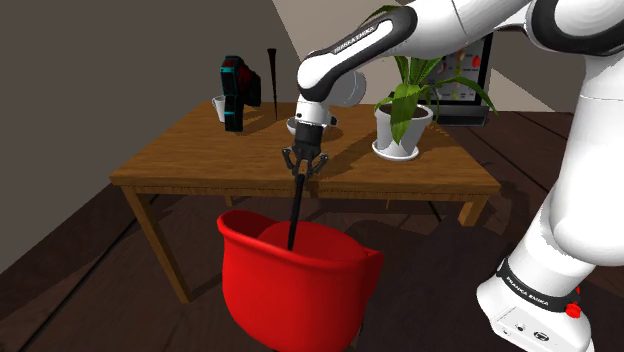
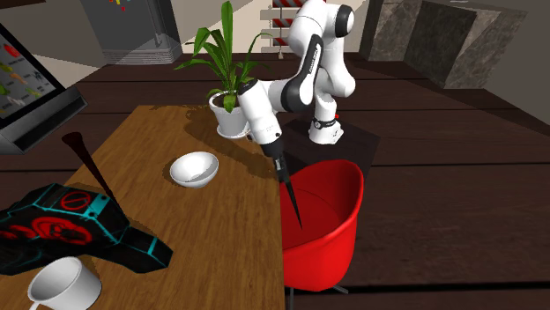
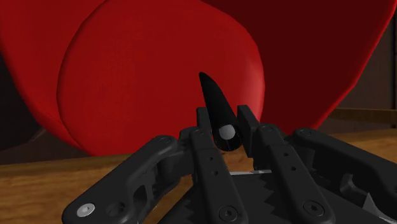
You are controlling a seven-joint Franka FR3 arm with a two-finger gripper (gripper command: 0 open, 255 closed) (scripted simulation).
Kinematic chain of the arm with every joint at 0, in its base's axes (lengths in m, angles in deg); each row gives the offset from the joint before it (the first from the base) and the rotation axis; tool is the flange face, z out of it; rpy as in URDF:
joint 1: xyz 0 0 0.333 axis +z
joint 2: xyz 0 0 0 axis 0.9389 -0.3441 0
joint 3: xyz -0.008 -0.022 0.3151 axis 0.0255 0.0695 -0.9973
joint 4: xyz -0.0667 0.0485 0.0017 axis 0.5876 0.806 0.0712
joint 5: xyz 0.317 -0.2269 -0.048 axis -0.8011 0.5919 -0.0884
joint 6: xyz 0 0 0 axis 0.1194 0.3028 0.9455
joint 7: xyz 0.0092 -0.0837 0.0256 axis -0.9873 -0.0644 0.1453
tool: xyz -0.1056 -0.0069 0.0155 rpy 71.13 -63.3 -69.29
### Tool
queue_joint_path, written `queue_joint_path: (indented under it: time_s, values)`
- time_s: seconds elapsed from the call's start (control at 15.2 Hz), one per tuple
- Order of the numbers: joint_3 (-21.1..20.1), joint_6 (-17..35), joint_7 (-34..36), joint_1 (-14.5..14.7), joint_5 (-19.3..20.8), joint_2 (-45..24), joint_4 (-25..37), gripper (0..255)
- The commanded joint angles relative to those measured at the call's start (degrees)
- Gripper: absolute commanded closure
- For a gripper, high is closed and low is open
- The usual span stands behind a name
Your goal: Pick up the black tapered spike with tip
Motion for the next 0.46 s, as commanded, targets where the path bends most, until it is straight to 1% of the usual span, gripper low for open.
queue_joint_path:
  time_s: [0.0, 0.26, 0.4]
  values:
    - [0.05, -1.39, 0.47, -0.08, 0.16, 0.88, 0.55, 255]
    - [0.12, -3.96, 1.39, -0.19, 0.46, 2.25, 1.87, 255]
    - [0.12, -4.06, 1.42, -0.19, 0.47, 2.31, 1.93, 255]
